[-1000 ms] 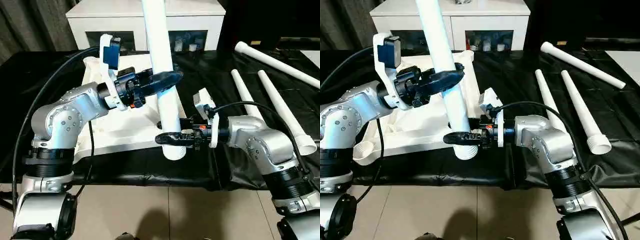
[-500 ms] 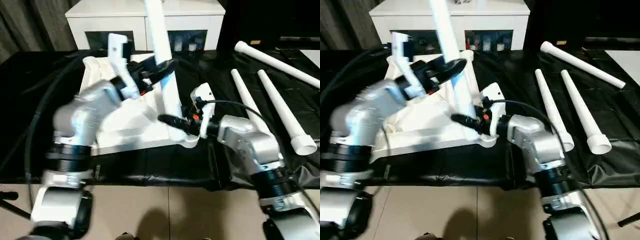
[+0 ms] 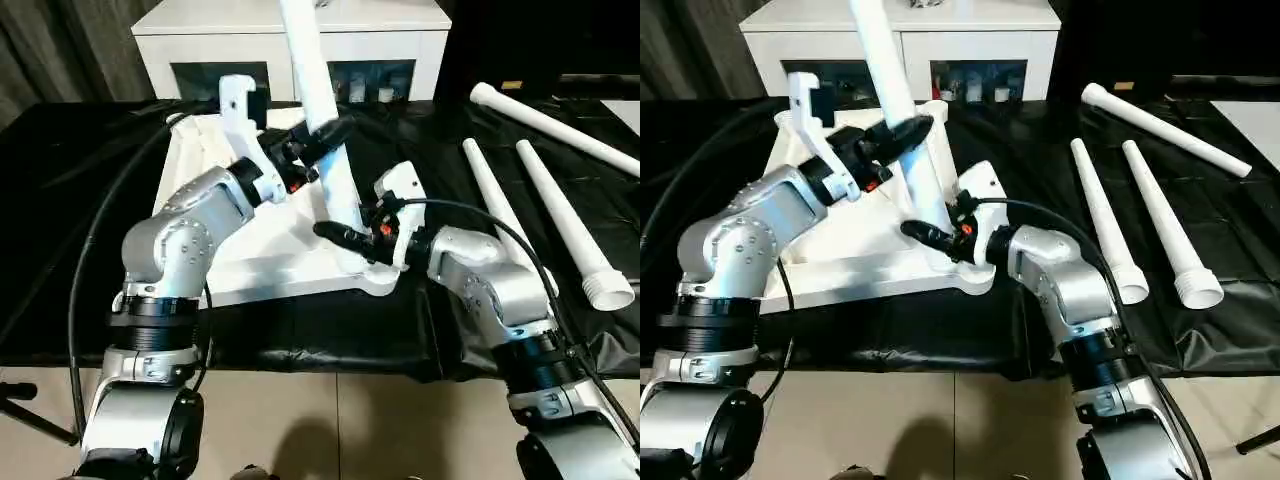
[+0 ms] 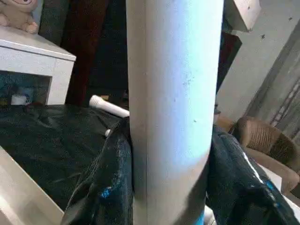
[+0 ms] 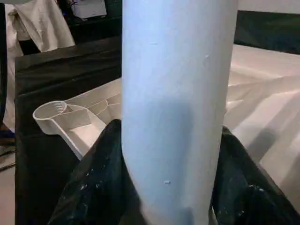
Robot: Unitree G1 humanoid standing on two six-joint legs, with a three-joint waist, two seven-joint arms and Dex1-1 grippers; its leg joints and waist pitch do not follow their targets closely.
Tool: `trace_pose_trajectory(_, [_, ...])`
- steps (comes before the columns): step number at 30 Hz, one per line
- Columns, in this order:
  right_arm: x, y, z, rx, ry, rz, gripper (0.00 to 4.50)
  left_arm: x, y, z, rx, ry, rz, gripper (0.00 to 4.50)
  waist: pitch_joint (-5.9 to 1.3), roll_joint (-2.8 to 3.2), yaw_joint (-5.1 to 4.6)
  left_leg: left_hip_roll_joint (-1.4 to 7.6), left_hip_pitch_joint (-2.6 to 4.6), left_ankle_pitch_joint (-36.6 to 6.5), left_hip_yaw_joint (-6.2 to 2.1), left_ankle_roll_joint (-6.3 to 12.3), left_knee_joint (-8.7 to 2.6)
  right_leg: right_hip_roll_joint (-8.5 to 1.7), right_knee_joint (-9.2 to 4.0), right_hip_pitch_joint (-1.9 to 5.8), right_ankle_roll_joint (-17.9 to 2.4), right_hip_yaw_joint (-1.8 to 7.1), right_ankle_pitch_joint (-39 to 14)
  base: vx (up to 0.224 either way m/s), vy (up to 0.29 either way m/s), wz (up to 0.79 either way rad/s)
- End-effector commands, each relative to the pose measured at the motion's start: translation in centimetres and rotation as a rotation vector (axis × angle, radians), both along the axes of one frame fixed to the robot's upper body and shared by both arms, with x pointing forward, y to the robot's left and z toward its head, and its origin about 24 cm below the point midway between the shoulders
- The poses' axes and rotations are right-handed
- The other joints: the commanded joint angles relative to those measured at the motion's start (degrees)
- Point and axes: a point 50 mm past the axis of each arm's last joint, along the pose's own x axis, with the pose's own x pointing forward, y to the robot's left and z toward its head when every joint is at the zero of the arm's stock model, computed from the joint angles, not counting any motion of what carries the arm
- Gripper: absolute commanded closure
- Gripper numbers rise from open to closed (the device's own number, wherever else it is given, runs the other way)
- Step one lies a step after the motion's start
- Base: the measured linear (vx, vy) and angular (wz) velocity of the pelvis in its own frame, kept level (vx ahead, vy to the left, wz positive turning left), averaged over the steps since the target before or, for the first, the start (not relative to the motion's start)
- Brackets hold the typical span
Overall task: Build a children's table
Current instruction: Insert table leg to table base
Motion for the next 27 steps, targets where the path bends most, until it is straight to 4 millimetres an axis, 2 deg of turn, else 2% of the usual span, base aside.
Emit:
trace_pose_trajectory(1, [0.3, 0.5, 2.1, 0.031, -0.092, 0.024, 2.61, -0.1, 0.1, -0.4, -0.002, 0.039, -0.027, 2.66, -4.95, 0.17, -0.29, 0.16, 0.82, -9.32, 0.06, 0.77, -3.91, -1.71, -3.89, 3.57, -12.92, 1.73, -6.51, 0.000, 0.000, 0.00])
trace_pose_trajectory(5, [0.4, 0.3, 2.4, 0.043, -0.097, 0.012, 2.61, -0.3, 0.3, 0.1, 0.028, 0.003, -0.060, 2.68, -4.93, 0.09, -0.29, 0.13, 0.81, -9.35, 0.07, 1.01, -3.92, -1.75, -3.96, 3.60, -13.00, 1.74, -6.65, 0.000, 0.000, 0.00])
trace_pose_trajectory(7, [0.3, 0.4, 2.8, 0.126, -0.033, 0.052, 2.61, -0.7, 0.3, 0.0, 0.141, -0.062, -0.083, 2.68, -4.99, 0.26, -0.31, 0.23, 0.92, -9.75, -0.05, 1.23, -4.03, -1.80, -3.96, 3.61, -12.86, 1.73, -7.19, 0.000, 0.000, 0.00])
trace_pose_trajectory(8, [0.2, 0.4, 2.9, 0.140, -0.023, 0.065, 2.05, -0.9, 0.2, 0.0, 0.175, -0.078, -0.096, 2.68, -4.93, 0.31, -0.35, 0.29, 0.89, -9.99, -0.09, 1.20, -4.10, -1.80, -3.89, 3.58, -12.88, 1.73, -7.28, 0.000, 0.000, 0.00])
trace_pose_trajectory(9, [0.2, 0.3, 2.9, 0.140, -0.025, 0.070, 1.91, -1.0, 0.1, 0.0, 0.183, -0.081, -0.107, 2.68, -4.87, 0.32, -0.41, 0.41, 0.91, -10.34, -0.08, 1.03, -4.16, -1.83, -3.89, 3.52, -12.95, 1.74, -7.28, 0.000, 0.000, 0.00])
trace_pose_trajectory(10, [0.1, 0.3, 3.0, 0.135, -0.021, 0.089, 1.91, -1.3, -0.1, 0.1, 0.198, -0.087, -0.138, 2.68, -4.82, 0.13, -0.50, 0.43, 0.92, -10.30, -0.02, 0.92, -4.16, -1.79, -3.90, 3.48, -13.03, 1.75, -7.09, 0.000, 0.000, 0.00])
trace_pose_trajectory(12, [0.0, 0.2, 3.0, 0.126, -0.013, 0.111, 1.71, -1.5, -0.3, 0.1, 0.208, -0.093, -0.158, 2.68, -4.83, 0.25, -0.39, 0.31, 1.05, -10.27, 0.06, 0.87, -4.06, -1.71, -3.81, 3.47, -13.04, 1.77, -7.15, 0.000, 0.000, 0.00])
trace_pose_trajectory(13, [-0.3, 0.0, 2.8, 0.080, 0.011, 0.162, 1.57, -1.6, -0.4, 0.1, 0.241, -0.108, -0.177, 2.69, -4.81, 0.03, -0.39, 0.29, 0.93, -9.89, 0.06, 0.86, -4.08, -1.69, -3.75, 3.55, -13.07, 1.79, -7.17, 0.000, 0.000, 0.00])
trace_pose_trajectory(15, [-0.6, -0.1, 2.5, 0.033, 0.026, 0.215, 1.44, -1.6, -0.6, 0.0, 0.259, -0.115, -0.191, 2.70, -4.75, 0.02, -0.11, 0.37, 1.11, -10.10, 0.17, 0.91, -4.01, -1.74, -3.96, 3.43, -12.66, 1.91, -7.89, 0.000, 0.000, 0.00])
trace_pose_trajectory(16, [-0.7, -0.2, 2.5, 0.027, 0.027, 0.225, 1.38, -1.7, -0.6, 0.0, 0.259, -0.119, -0.200, 2.70, -4.78, -0.14, -0.11, 0.27, 0.85, -9.65, 0.15, 0.81, -4.00, -1.85, -3.89, 3.64, -12.66, 1.89, -7.93, 0.000, 0.000, 0.00])
trace_pose_trajectory(20, [-1.1, -0.4, 2.4, -0.009, 0.054, 0.287, 1.32, -1.8, -0.7, 0.4, 0.253, -0.134, -0.227, 2.70, -4.93, -0.32, -0.26, 0.21, 0.63, -8.24, 0.08, 0.99, -3.87, -1.87, -3.72, 3.80, -13.02, 1.83, -7.04, 0.000, 0.000, 0.00])
trace_pose_trajectory(27, [-1.4, -0.5, 2.1, -0.028, 0.084, 0.332, 1.32, -1.8, -0.6, 0.8, 0.210, -0.142, -0.226, 2.70, -4.93, -0.37, -0.10, 0.28, 0.71, -8.00, 0.19, 1.42, -3.76, -1.87, -3.74, 3.61, -13.46, 1.86, -7.19, 0.000, 0.000, 0.00])
